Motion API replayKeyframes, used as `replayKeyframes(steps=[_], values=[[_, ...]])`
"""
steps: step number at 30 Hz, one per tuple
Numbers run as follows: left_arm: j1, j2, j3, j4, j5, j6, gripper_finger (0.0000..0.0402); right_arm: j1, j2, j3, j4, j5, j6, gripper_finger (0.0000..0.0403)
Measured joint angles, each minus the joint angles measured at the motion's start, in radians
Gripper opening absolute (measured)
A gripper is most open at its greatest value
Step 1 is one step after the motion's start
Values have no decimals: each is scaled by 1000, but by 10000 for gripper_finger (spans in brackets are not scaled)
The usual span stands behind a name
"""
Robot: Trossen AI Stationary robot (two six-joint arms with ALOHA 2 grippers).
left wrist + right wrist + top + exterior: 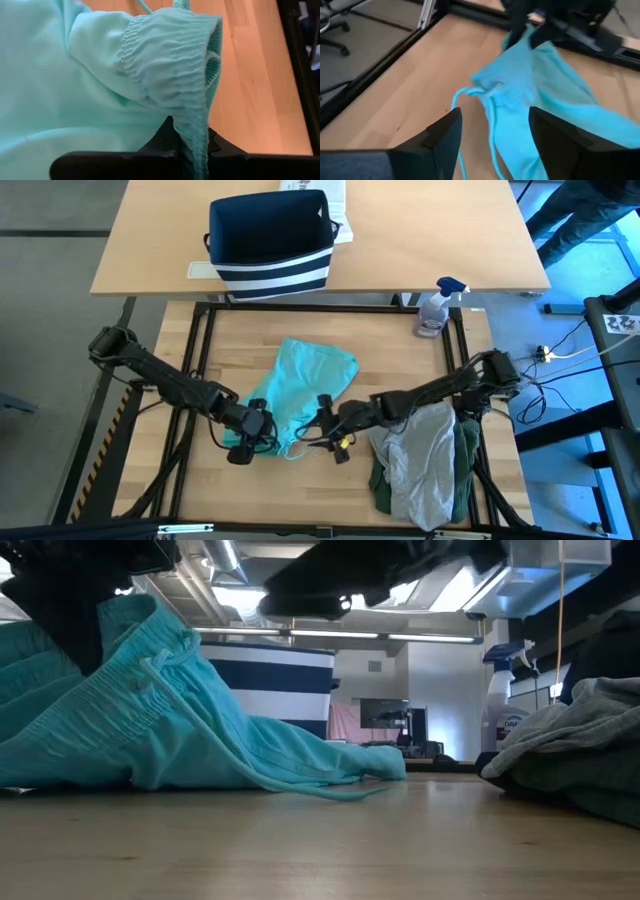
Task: Fold Laundry from Bin
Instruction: Fold the blue shorts
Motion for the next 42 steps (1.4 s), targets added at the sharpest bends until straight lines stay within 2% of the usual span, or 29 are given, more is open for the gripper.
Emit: replayKeyframes(steps=[3,7,11,13,16,24,30,34,39,42], values=[[18,0,0,-6,16,0,2,0,40,46,-25,-36,-7,248],[37,0,0,-11,35,-1,2,0,92,107,-36,-53,-7,303],[51,0,0,-14,55,-16,2,-2,127,169,-49,-22,-7,371],[51,0,0,-12,60,-20,2,-2,149,185,-50,23,-7,392],[51,0,0,-12,71,-21,2,-2,201,201,-57,80,-40,388],[51,0,0,-13,75,-25,2,-2,322,242,-38,122,-70,394],[51,0,0,-14,77,-26,2,7,366,281,61,172,-105,396],[54,0,0,-16,80,-27,2,31,405,326,106,214,-202,392],[55,0,0,-16,90,-37,2,56,466,374,109,241,-230,378],[56,0,0,-15,91,-46,2,64,477,377,110,297,-228,351]])
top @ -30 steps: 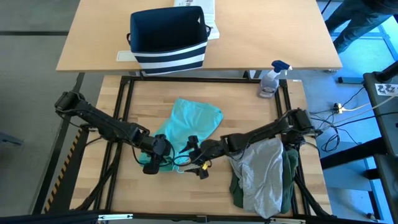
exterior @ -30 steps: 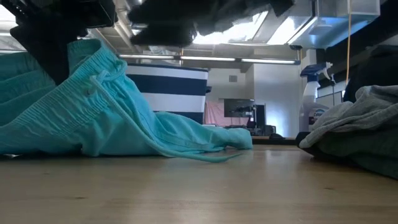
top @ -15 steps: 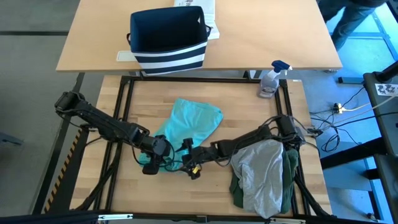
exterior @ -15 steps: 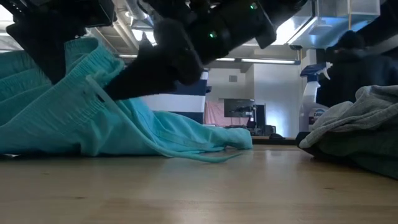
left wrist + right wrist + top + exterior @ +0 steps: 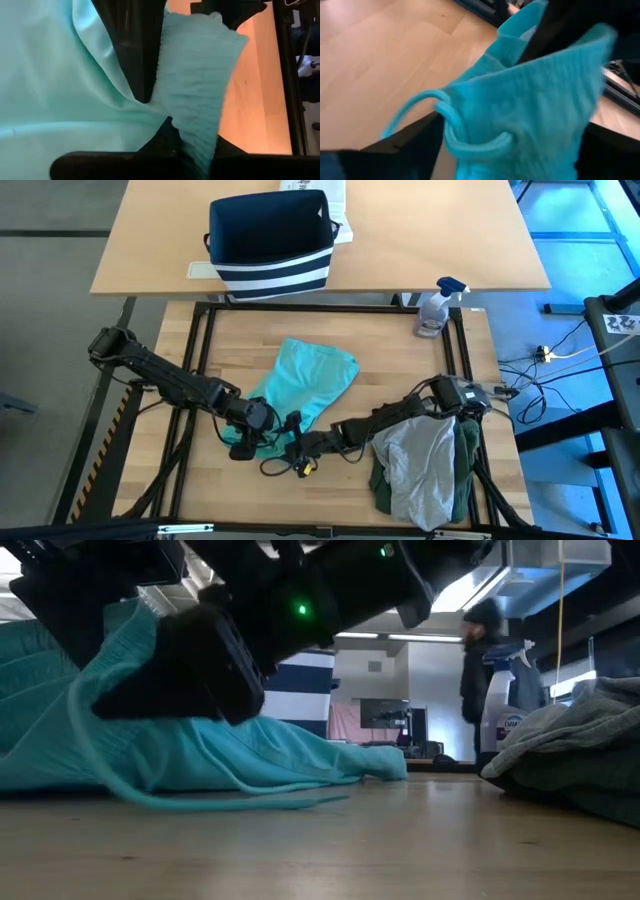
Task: Fold Laundry from Bin
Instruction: Fold the blue shorts
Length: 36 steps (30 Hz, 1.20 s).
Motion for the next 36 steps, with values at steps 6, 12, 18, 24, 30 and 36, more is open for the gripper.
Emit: replayKeyframes(steps=[6,12,18,24,30,36], values=[[0,0,0,-4,1,1,3,0,-1,1,11,19,3,227],[0,0,1,-74,-22,7,57,-2,-3,1,4,16,7,45],[0,0,1,-122,50,37,135,-2,-43,1,-120,-3,59,41],[-7,-4,1,-180,184,39,202,-9,-88,1,-183,-44,65,25],[-69,-9,2,-345,62,62,235,-31,-111,0,-223,-56,144,25],[-139,-85,22,-498,-164,23,232,-57,-148,1,-275,-79,199,25]])
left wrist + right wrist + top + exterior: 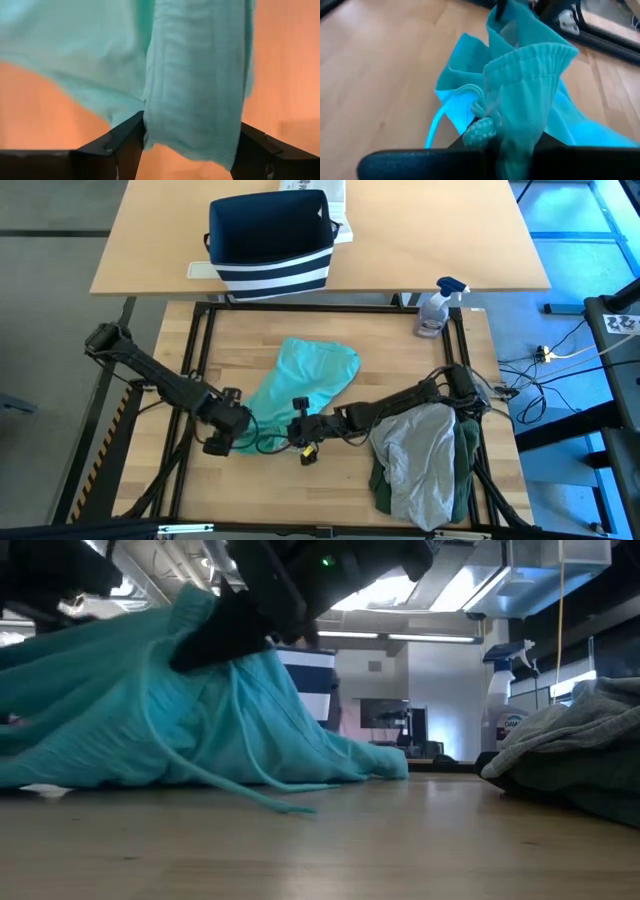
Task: Fold Laundry from Bin
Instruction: Fold the blue shorts
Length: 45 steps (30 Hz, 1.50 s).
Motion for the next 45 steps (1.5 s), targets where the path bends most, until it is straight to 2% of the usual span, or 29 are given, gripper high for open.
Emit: replayKeyframes(steps=[4,8,19,24,28,33,41,45], values=[[-42,-103,12,-31,-128,-96,234,0,-30,-1,-59,-1,4,25],[-80,-165,12,-31,-166,-137,235,3,-68,-1,-108,-18,22,25],[-176,-122,-8,9,-274,-227,234,3,-96,-1,-239,-40,74,25],[-200,-117,-8,89,-247,-239,244,-5,-96,-1,-264,-48,84,25],[-227,-117,-8,124,-205,-239,265,-17,-96,-1,-286,-63,95,25],[-251,-102,-8,203,-220,-198,312,-30,-96,-2,-280,-83,95,25],[-255,64,-8,330,-276,-171,391,-52,-95,-2,-280,-115,122,25],[-256,138,-8,360,-344,-231,396,-52,-95,-2,-280,-123,122,25]])
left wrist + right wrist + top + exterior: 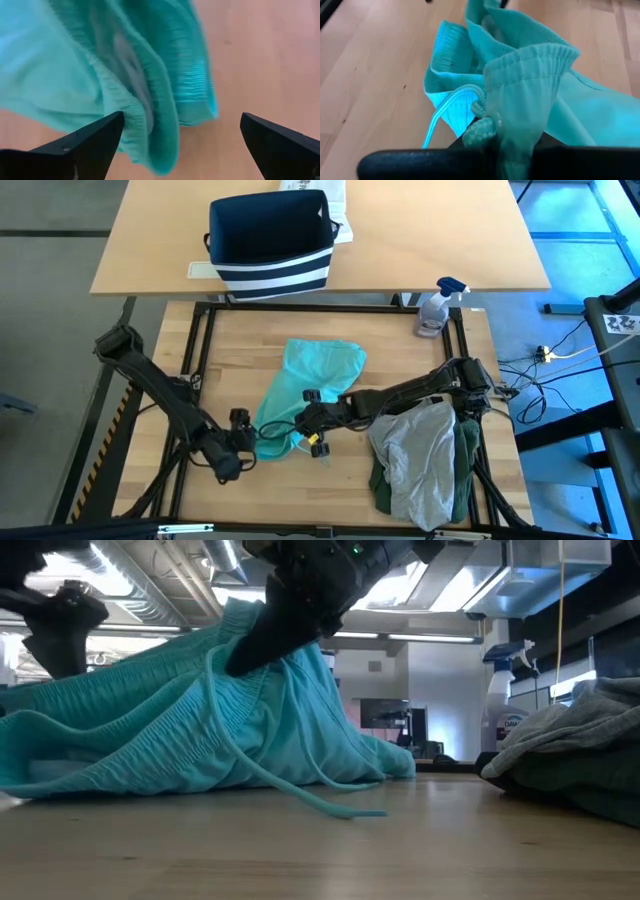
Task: Fold Laundry from Bin
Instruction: Fold the blue shorts
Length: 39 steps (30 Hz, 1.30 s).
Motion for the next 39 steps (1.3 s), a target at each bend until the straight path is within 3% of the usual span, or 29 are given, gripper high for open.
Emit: replayKeyframes(steps=[11,19,29,34,39], values=[[-65,150,1,95,-9,-7,399,-19,2,0,-7,-31,6,25],[-78,237,1,77,-131,-75,397,-44,2,0,-6,-58,25,25],[-71,243,1,38,-310,-245,397,-44,2,0,-5,-78,29,25],[-54,257,1,29,-308,-244,397,-44,2,0,-6,-78,29,25],[-65,306,1,41,-229,-213,397,-44,-2,0,-24,-79,29,25]])
